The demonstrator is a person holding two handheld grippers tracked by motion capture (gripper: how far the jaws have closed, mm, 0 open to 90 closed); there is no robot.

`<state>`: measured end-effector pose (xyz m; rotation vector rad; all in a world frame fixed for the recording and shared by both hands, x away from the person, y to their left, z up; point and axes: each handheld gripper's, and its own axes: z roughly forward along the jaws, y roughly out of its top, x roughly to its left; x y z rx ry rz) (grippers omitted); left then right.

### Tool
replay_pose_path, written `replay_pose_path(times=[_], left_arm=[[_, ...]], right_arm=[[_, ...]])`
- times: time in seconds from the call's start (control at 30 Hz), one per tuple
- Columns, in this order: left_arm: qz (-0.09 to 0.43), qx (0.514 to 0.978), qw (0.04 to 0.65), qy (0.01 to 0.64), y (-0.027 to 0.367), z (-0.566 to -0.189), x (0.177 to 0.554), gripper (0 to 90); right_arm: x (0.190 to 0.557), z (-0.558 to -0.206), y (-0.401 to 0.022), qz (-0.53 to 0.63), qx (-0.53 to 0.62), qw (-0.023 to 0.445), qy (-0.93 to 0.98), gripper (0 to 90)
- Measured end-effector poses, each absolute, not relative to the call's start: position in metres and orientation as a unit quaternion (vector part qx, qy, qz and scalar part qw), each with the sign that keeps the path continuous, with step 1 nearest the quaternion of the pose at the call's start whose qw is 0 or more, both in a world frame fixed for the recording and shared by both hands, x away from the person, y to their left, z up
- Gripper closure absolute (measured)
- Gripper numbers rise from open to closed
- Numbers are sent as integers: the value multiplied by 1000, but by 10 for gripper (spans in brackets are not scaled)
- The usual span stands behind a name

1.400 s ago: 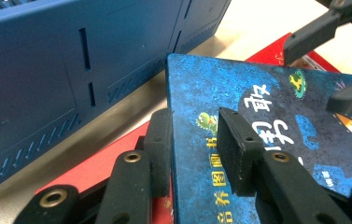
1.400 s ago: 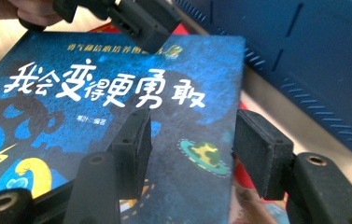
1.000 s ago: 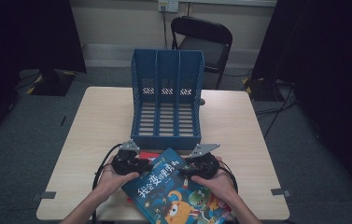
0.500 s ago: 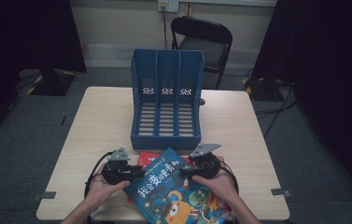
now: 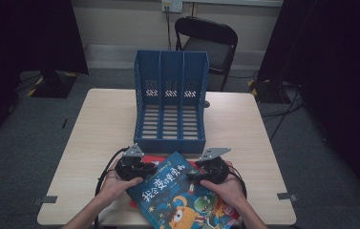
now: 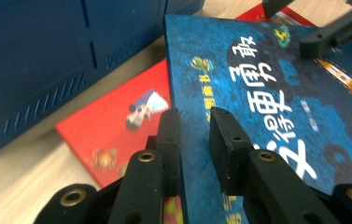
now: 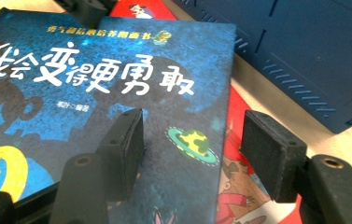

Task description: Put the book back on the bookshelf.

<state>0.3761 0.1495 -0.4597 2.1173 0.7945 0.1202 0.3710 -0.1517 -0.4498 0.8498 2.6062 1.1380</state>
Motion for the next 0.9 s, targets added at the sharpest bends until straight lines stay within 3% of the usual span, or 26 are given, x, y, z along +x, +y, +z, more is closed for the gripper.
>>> replay_pose_path(times=[0.3,0.4,0.43,0.67,0.9], left_arm=[[40,842,430,322,144,-460,381,751],[17,844,424,328,150,-460,379,685],[25,846,416,331,154,-459,375,603],[31,842,411,349,199,-459,342,620],[25,843,411,346,214,-459,323,611]], right_arm=[[370,-452,-150,387,287,72,873,402],[370,-452,-150,386,289,70,873,406],[370,-452,-150,386,293,68,872,413],[370,-452,-150,385,294,68,872,416],[370,-452,-150,386,296,68,871,416]])
